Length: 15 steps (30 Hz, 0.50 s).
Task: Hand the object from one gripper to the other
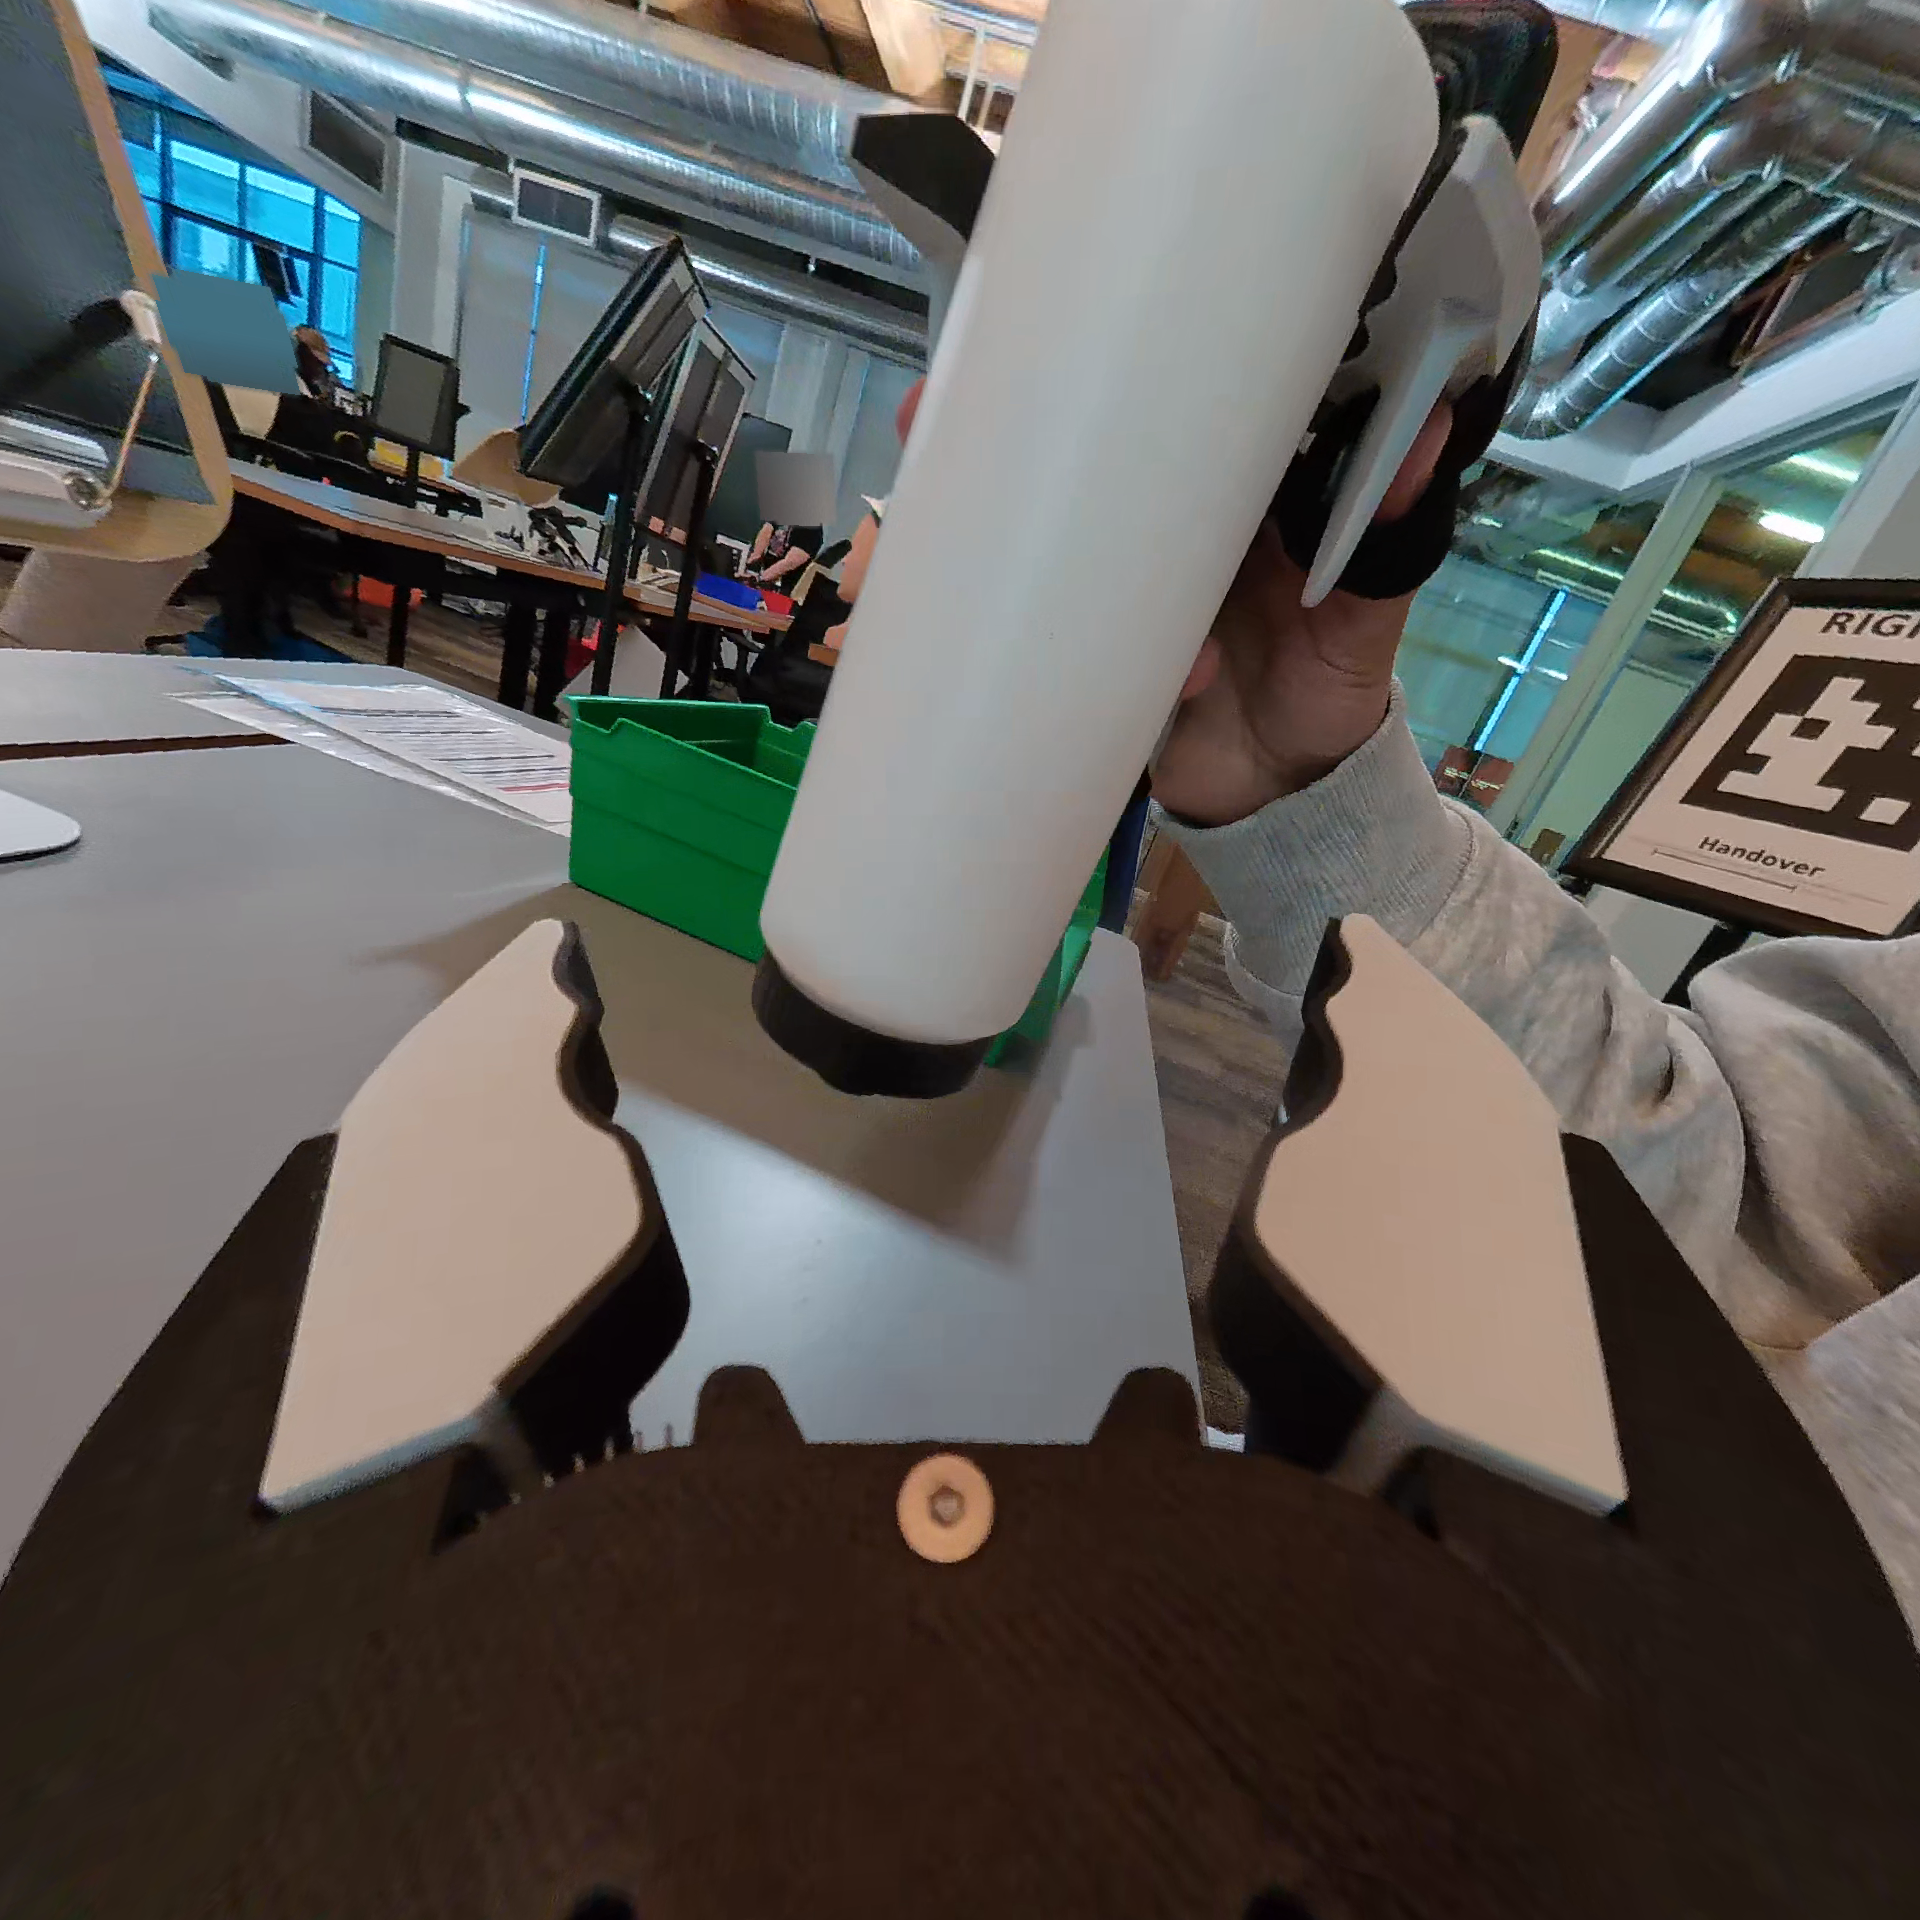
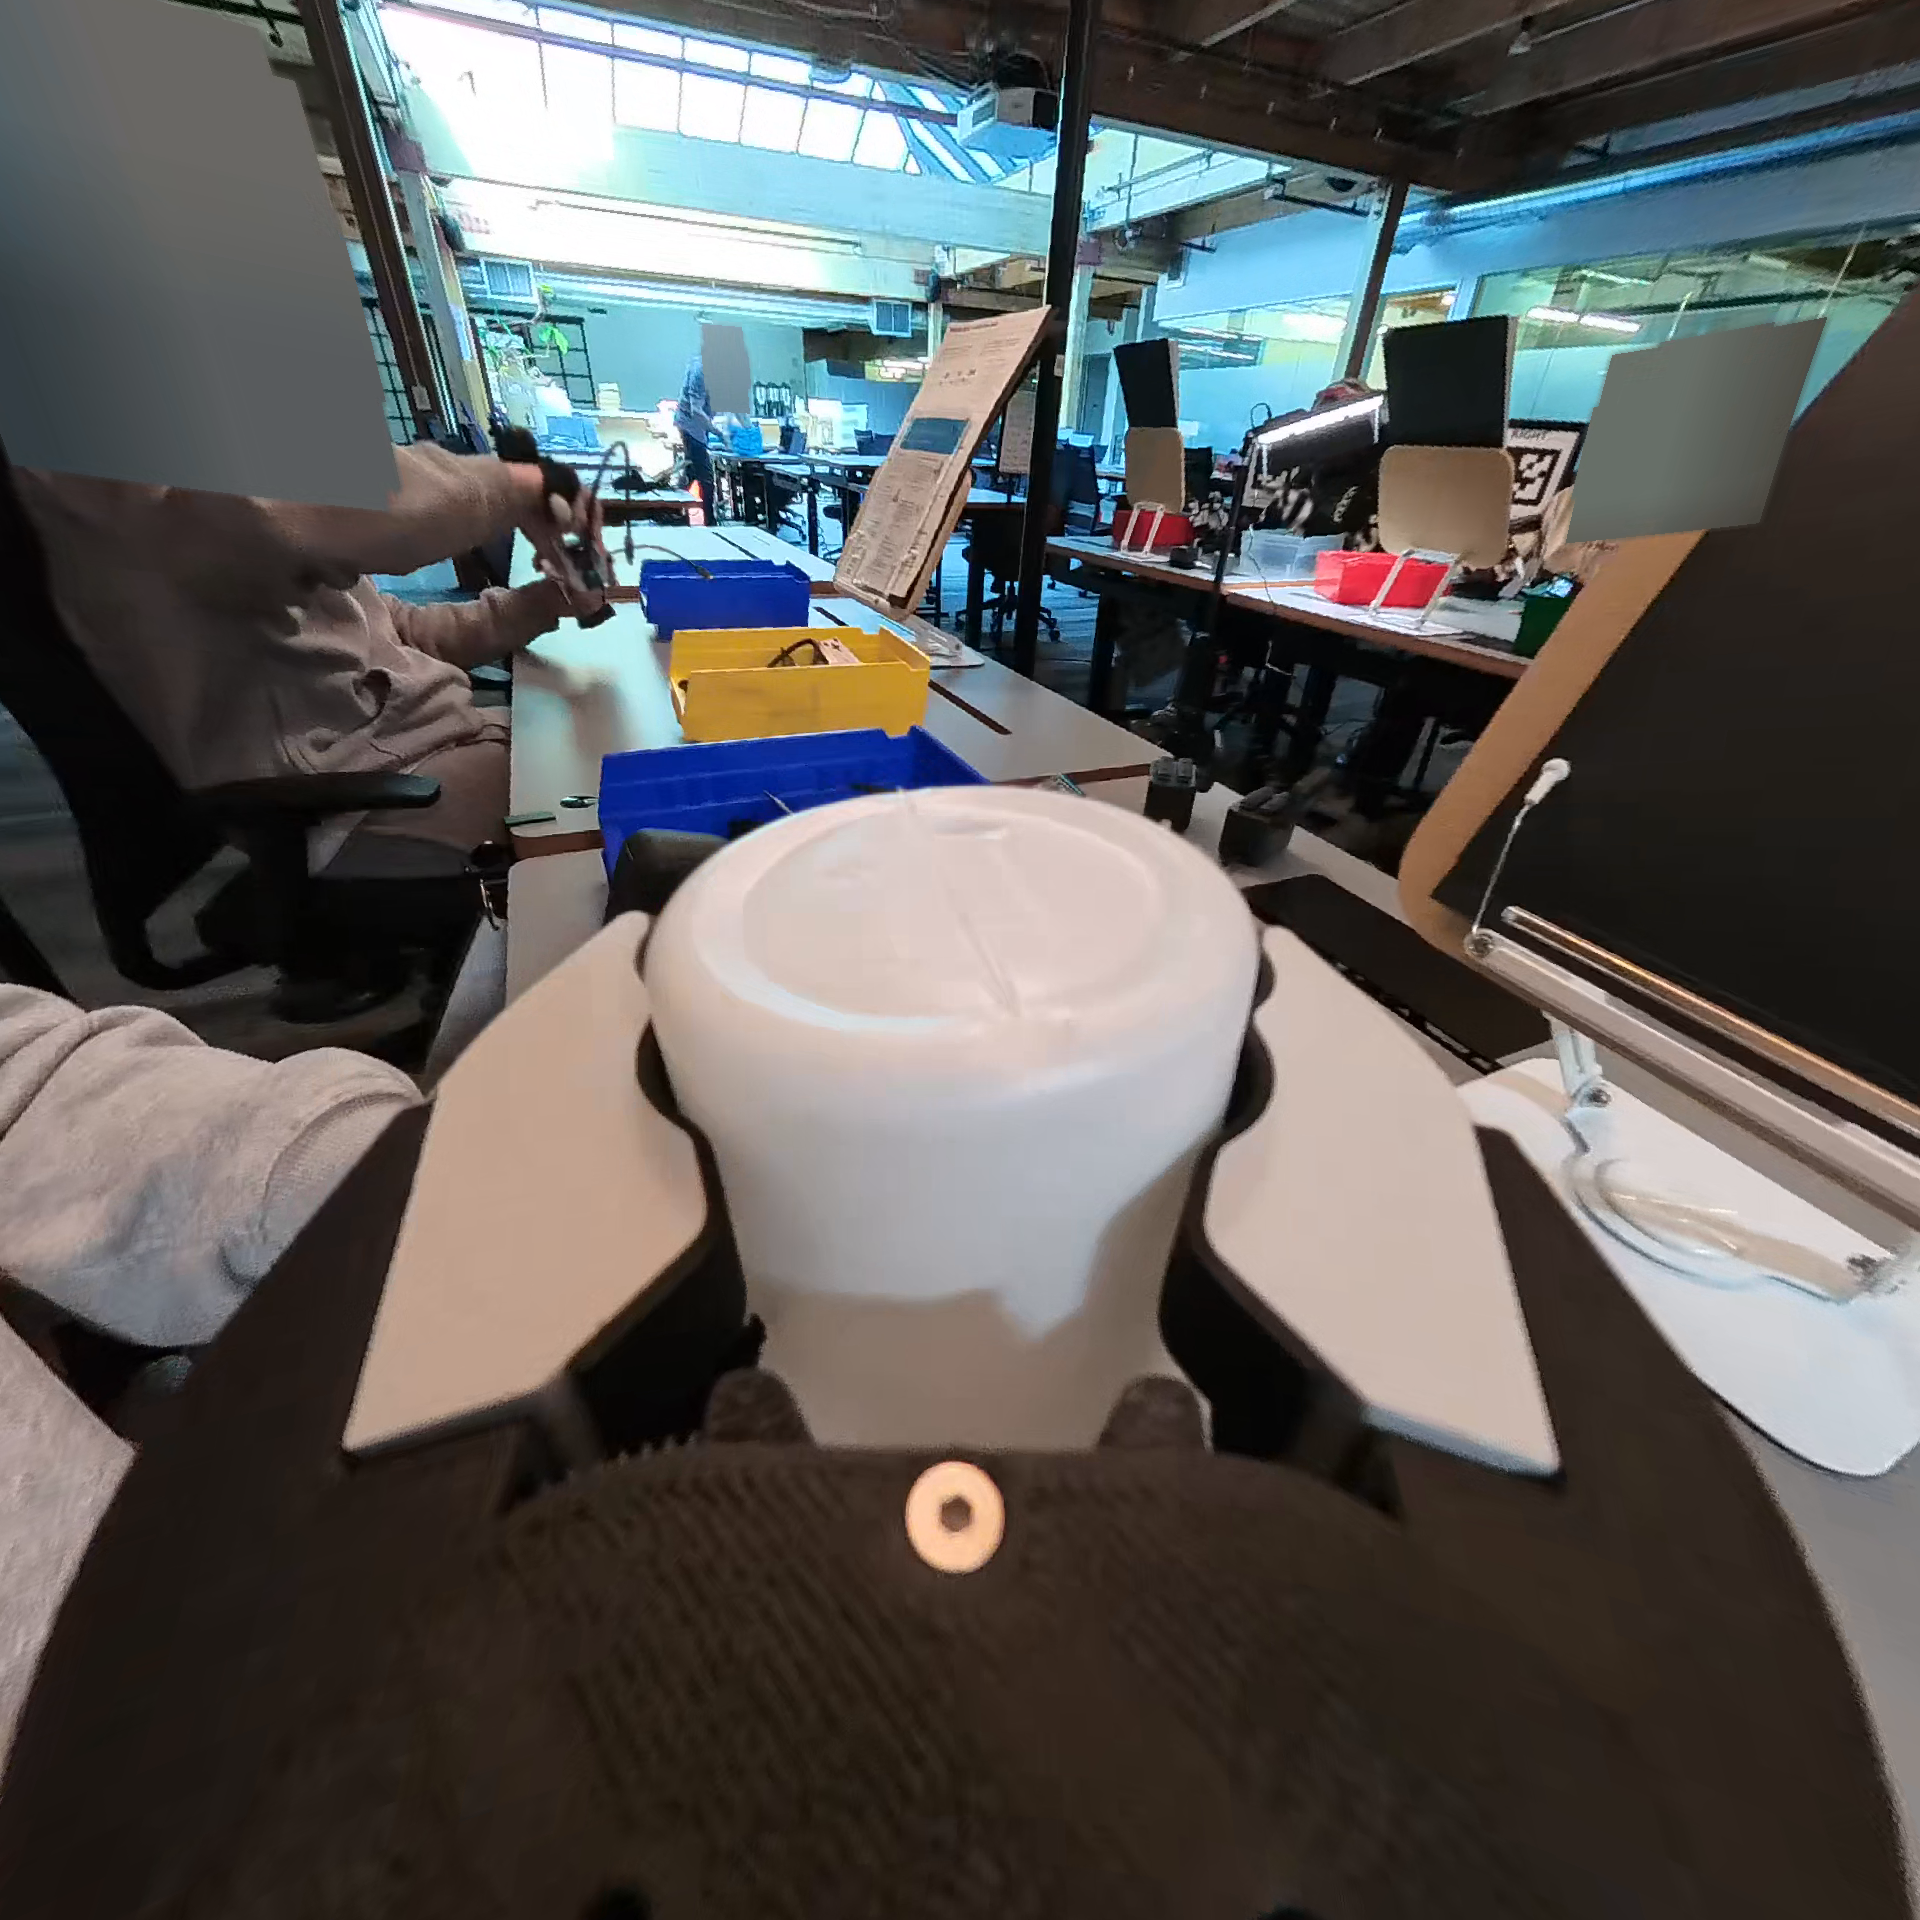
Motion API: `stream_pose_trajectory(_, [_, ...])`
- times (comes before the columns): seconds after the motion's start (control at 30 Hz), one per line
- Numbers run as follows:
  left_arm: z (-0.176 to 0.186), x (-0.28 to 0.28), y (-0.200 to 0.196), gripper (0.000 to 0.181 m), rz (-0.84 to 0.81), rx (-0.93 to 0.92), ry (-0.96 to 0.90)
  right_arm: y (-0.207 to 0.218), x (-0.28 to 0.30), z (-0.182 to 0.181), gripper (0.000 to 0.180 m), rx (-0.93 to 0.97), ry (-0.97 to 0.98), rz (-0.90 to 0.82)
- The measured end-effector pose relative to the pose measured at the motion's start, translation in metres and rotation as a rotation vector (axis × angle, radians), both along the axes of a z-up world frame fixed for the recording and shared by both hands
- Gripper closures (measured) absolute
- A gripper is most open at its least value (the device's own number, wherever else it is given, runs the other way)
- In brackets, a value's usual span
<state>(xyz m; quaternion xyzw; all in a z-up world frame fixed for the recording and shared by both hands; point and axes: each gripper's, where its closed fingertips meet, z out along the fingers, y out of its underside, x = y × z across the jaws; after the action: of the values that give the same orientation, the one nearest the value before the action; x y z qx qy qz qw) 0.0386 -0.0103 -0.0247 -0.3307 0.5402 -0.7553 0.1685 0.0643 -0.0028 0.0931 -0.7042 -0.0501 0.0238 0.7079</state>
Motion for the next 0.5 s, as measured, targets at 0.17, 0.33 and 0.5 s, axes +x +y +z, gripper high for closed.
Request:
stream_pose_trajectory(0.17, [-0.006, 0.002, 0.006, 0.052, -0.004, 0.013, 0.034, -0.003, 0.01, -0.003, 0.075, 0.023, 0.1, 0.005])
stream_pose_trajectory(0.33, [-0.037, 0.002, -0.014, 0.046, -0.039, 0.247, 0.081, -0.003, 0.006, 0.0, 0.075, 0.03, 0.148, 0.034])
stream_pose_trajectory(0.5, [-0.06, -0.005, -0.041, 0.046, -0.103, 0.402, 0.102, -0.001, -0.022, 0.011, 0.075, 0.042, 0.145, 0.137])
